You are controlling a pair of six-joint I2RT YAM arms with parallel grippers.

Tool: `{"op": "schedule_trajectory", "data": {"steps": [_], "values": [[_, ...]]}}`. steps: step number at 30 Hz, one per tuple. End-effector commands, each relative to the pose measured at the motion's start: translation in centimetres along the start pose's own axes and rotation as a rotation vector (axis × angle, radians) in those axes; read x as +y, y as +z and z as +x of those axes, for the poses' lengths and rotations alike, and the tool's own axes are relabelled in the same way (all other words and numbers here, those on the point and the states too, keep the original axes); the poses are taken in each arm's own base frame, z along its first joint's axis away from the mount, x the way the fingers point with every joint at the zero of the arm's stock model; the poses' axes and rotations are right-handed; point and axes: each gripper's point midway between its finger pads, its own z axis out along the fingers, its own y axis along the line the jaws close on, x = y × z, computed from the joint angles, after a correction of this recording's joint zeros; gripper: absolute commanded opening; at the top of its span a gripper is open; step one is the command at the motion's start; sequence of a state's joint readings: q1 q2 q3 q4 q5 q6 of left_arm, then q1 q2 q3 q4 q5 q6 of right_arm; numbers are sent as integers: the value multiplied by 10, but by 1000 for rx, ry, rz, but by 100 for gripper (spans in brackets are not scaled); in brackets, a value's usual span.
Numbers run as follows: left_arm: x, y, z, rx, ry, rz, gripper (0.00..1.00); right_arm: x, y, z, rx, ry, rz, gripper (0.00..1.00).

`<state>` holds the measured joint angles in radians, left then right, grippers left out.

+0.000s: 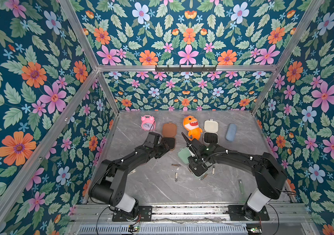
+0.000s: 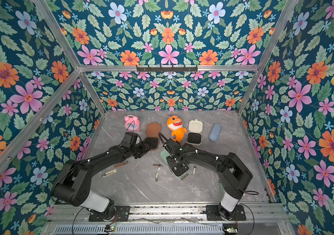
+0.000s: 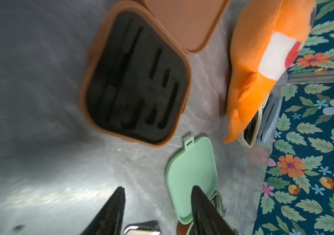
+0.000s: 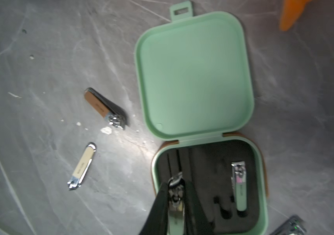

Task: Organize nail clipper sets
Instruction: Place the nail clipper in the storage box.

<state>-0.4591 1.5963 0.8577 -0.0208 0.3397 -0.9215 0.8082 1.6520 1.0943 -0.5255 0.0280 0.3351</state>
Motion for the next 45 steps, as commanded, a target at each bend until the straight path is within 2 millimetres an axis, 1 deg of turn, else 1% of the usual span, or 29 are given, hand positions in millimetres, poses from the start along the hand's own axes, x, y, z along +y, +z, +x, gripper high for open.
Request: {"op": "schedule_trajectory", "data": {"steps": [1, 3, 6, 8, 11, 17, 21, 25, 29, 31, 33, 39, 45], "values": [[-36, 21, 4, 19, 16, 61, 54, -5, -5, -13, -90, -44, -16, 16], [-50, 37, 10, 46, 30, 74, 53, -10, -4, -12, -97, -59, -13, 16], [-67, 54, 16, 74, 42, 94, 52, -16, -1, -14, -101, -78, 0, 16], [-75, 65, 20, 90, 51, 96, 52, -19, 2, -14, -98, -89, -3, 16], [-79, 77, 24, 107, 49, 102, 52, -24, 7, -12, -85, -107, 8, 15], [-76, 92, 34, 140, 42, 101, 51, -24, 16, -4, -53, -128, -3, 15], [-73, 92, 38, 141, 47, 93, 51, -23, 18, 0, -46, -122, -15, 15], [-61, 94, 42, 149, 60, 58, 51, -26, 20, 2, -40, -122, -3, 15], [-54, 94, 41, 144, 71, 35, 51, -28, 19, 2, -40, -137, 14, 15], [-53, 96, 42, 146, 73, 33, 51, -31, 29, 8, -3, -145, 25, 15], [-51, 98, 43, 149, 73, 27, 51, -32, 30, 9, 1, -152, 33, 15], [-45, 101, 42, 150, 68, 15, 51, -36, 31, 14, 12, -167, 50, 15], [-40, 102, 38, 143, 62, 0, 51, -40, 27, 11, -2, -157, 68, 15]]}}
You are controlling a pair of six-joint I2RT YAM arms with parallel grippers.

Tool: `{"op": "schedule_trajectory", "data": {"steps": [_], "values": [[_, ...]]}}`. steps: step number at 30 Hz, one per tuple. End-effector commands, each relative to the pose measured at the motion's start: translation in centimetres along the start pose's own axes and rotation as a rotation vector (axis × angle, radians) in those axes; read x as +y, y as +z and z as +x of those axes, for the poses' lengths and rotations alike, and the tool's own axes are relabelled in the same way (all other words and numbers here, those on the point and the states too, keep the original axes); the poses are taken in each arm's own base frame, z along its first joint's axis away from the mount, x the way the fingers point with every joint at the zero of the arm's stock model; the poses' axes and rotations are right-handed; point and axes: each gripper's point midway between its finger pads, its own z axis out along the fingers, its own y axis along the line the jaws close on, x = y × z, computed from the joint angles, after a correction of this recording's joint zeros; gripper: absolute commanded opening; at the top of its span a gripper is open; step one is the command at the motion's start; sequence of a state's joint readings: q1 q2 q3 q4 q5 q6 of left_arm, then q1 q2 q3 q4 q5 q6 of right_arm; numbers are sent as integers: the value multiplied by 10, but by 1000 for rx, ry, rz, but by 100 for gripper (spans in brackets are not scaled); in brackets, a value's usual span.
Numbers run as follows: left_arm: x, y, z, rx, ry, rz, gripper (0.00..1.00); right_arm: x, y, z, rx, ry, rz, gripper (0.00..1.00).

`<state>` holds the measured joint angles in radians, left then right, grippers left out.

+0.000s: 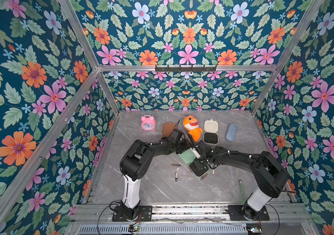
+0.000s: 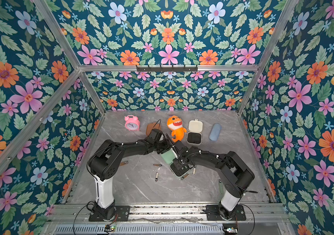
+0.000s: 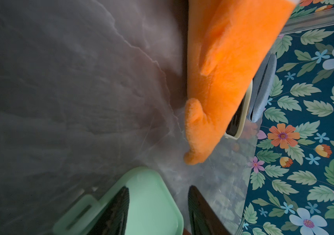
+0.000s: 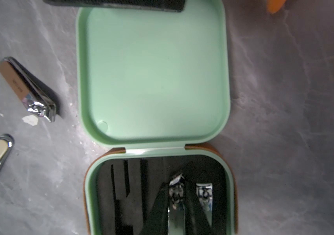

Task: Organize nail clipper sets
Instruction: Place the nail clipper in the storage box.

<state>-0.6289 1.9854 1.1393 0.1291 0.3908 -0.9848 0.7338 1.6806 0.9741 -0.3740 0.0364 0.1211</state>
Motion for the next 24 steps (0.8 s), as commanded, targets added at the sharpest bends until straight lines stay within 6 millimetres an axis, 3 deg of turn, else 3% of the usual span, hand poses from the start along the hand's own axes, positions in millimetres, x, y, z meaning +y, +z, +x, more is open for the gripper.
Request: {"op": "schedule_trajectory", "data": {"steps": [1, 7, 18, 19, 24], "values": [[27, 1, 5, 12, -14, -100, 51, -7, -4, 3, 11, -13, 35, 15], [29, 0, 0, 8, -8, -108, 50, -9, -14, -1, -16, -7, 39, 16], [31, 2, -2, 12, -7, -108, 51, -6, -5, 1, -15, 1, 4, 15], [31, 2, -2, 13, -8, -109, 51, -6, 5, 8, 19, 1, 5, 15], [32, 1, -2, 14, -6, -109, 50, -2, 8, 3, 14, -6, -8, 15]]}}
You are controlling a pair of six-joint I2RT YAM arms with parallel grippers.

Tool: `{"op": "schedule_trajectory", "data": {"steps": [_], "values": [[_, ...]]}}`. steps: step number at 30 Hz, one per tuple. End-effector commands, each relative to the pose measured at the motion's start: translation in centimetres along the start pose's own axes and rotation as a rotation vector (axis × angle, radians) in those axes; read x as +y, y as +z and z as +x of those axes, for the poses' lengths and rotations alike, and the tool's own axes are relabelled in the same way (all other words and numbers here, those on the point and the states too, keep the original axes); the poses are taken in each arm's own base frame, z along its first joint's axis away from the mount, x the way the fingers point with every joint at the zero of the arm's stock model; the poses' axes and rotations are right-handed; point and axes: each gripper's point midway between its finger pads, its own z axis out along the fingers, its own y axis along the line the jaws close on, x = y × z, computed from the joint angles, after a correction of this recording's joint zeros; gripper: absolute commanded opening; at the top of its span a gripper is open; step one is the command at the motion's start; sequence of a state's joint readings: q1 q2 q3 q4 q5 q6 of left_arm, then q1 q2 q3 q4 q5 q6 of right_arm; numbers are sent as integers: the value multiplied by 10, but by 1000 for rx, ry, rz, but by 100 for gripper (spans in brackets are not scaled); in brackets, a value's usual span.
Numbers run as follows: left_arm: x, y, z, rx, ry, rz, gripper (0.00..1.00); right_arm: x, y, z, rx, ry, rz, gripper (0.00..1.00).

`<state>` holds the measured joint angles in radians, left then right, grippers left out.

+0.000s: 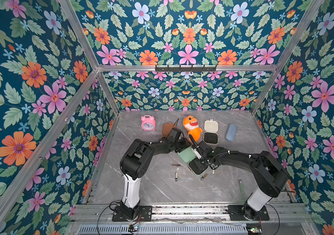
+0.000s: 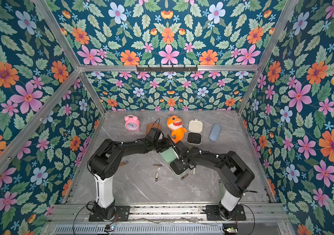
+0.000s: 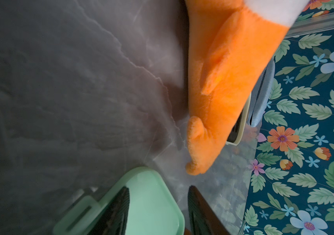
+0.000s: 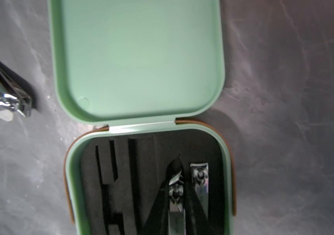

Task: Organize nail clipper sets
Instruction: Place the nail clipper in the storage box.

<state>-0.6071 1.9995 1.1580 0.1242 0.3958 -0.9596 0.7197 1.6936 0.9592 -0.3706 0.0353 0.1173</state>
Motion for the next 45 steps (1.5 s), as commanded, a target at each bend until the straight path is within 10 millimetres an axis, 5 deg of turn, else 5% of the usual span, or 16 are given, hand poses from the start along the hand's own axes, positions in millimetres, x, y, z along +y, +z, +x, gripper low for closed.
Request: {"op": "schedule_trajectory", "data": {"steps": [1, 18, 34, 45], "values": [[29, 1, 8, 25, -16, -108, 50, 4, 2, -6, -10, -16, -16, 15], [35, -1, 9, 32, -16, -120, 49, 1, -5, -29, -70, -30, 4, 15], [39, 0, 7, 33, -20, -127, 49, -5, 7, -16, -36, -21, -13, 14], [42, -2, 2, 31, -21, -136, 49, -8, -4, 0, -12, 9, -7, 13]]}}
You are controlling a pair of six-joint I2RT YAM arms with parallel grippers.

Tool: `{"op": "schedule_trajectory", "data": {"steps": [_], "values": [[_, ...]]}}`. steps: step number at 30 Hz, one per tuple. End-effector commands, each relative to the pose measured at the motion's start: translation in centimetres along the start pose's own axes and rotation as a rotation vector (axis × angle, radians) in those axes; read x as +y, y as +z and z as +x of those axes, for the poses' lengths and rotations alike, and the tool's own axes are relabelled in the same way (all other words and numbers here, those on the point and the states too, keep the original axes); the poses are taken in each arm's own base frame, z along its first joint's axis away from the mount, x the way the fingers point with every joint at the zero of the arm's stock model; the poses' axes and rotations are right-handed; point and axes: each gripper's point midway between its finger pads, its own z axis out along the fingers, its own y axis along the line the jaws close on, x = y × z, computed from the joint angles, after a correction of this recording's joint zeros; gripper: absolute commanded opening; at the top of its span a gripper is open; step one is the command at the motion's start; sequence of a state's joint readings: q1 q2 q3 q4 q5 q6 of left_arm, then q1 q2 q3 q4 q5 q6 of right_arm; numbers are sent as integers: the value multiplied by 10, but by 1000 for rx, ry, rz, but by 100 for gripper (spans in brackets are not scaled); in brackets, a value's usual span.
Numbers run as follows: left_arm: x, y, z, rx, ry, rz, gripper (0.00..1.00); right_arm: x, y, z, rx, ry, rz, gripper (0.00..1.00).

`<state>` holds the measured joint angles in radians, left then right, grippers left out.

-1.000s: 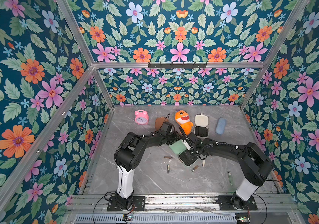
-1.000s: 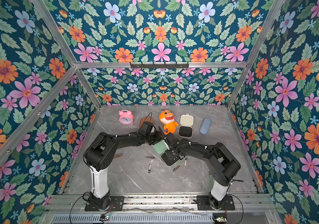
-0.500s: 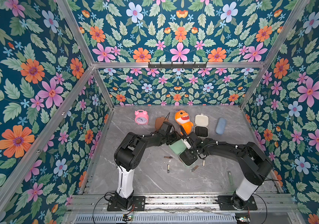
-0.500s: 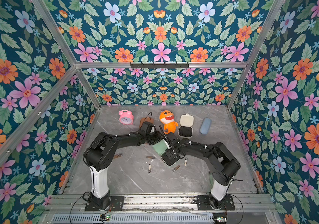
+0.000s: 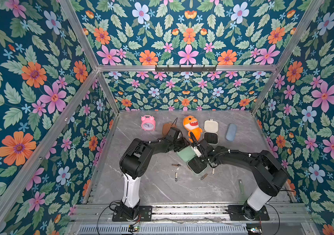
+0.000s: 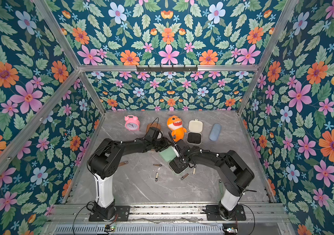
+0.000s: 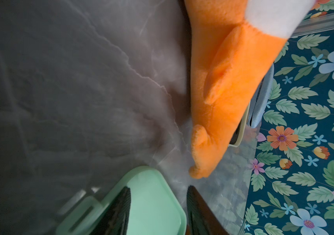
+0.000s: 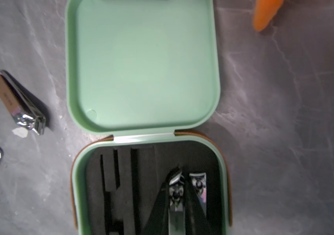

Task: Organize nail clipper sets
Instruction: Place the nail clipper in the storage box.

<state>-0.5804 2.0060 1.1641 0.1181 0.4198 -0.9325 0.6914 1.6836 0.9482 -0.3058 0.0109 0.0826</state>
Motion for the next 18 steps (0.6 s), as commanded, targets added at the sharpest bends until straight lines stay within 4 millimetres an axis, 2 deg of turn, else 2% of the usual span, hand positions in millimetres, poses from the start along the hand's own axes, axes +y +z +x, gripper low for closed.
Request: {"op": "schedule_trajectory", "data": {"steps": [1, 18], "values": [[37, 0, 9, 26, -27, -139, 49, -3, -4, 16, 56, 20, 12, 13], [46, -6, -4, 21, -17, -159, 49, 11, 7, 24, 123, 19, -40, 12]]}}
